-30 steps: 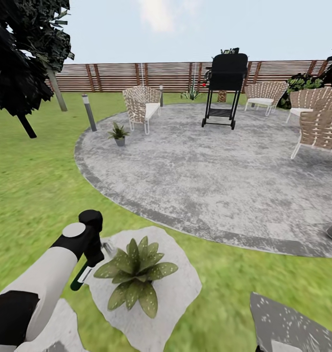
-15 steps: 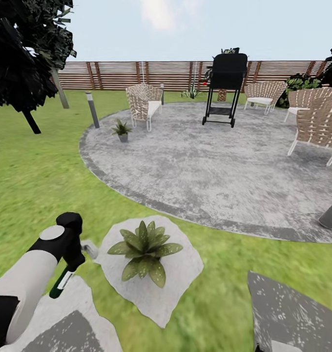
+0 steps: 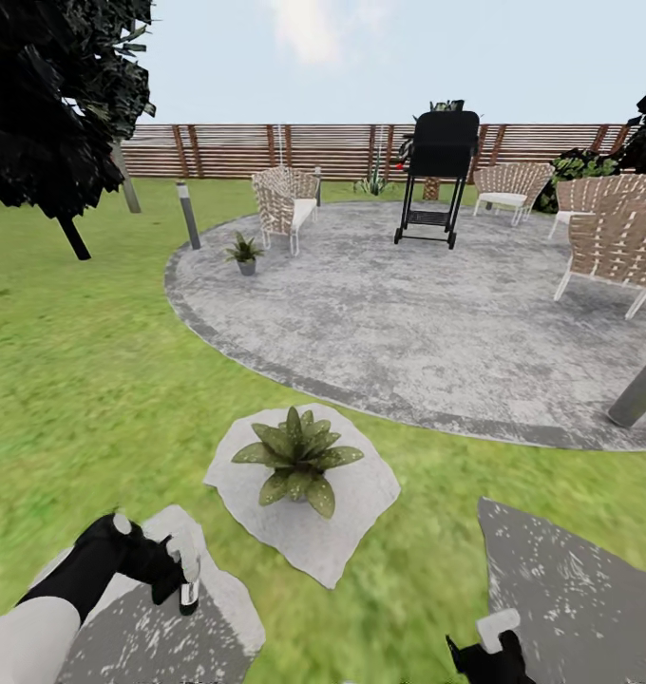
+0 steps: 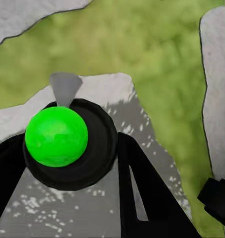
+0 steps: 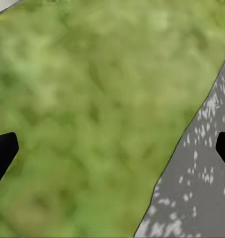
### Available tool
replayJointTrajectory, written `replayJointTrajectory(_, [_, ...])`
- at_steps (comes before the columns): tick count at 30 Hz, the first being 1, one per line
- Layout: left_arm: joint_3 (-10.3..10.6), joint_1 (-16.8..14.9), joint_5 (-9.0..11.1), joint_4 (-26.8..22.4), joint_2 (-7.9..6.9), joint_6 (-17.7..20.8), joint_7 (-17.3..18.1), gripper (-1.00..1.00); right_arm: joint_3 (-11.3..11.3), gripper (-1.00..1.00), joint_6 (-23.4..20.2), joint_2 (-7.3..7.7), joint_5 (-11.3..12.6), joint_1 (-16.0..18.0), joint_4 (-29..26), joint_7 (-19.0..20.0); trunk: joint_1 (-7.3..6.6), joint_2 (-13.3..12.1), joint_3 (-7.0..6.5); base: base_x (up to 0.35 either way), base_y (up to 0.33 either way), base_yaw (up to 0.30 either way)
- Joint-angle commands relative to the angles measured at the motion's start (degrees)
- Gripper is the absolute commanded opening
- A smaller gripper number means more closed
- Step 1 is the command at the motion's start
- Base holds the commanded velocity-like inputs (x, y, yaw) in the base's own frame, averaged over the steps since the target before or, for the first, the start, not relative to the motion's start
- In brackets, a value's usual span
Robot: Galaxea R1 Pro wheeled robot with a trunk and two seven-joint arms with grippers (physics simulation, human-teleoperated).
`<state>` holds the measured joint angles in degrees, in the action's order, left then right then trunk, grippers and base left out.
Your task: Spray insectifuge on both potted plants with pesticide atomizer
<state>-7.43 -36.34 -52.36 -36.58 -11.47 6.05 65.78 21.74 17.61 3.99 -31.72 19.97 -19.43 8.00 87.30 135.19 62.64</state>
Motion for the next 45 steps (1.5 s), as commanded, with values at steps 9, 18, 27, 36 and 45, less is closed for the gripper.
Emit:
replayJointTrajectory(9, [-2.22, 0.92, 0.65, 4.02, 0.67, -13.42, 0.3, -1.0, -11.36, 1.0, 0.23, -0.03, -7.85, 0.23, -11.3, 19.25, -0.02, 0.02, 0.05, -0.011, 0.004, 0.0])
replayJointTrajectory(18, [2.32, 0.92, 0.62, 4.58, 1.18, -13.86, -0.39, -1.0, -11.96, -1.0, 0.19, -2.37, -7.98, 0.25, -12.22, 28.28, -0.02, 0.02, 0.05, 0.0, 0.0, 0.0])
replayJointTrajectory(27, [7.68, 0.92, 0.65, 4.59, 4.44, -16.58, -5.35, -1.0, -18.19, -1.0, 0.15, -6.49, -8.01, 1.4, -14.7, 32.62, -0.02, 0.02, 0.05, 0.0, 0.0, 0.0])
replayJointTrajectory(36, [9.16, 0.92, 0.61, 4.61, 6.6, -18.7, -8.55, -1.0, -20.73, -1.0, 0.06, -10.02, -7.92, 1.7, -16.7, 32.95, -0.02, 0.02, 0.05, 0.0, 0.0, 0.0])
replayJointTrajectory(45, [12.49, 1.94, 0.62, 5.95, 8.79, -19.51, -11.36, -1.0, -20.74, -1.0, 0.06, -11.27, -7.84, 1.83, -17.38, 32.95, -0.02, 0.02, 0.05, 0.0, 0.0, 0.0])
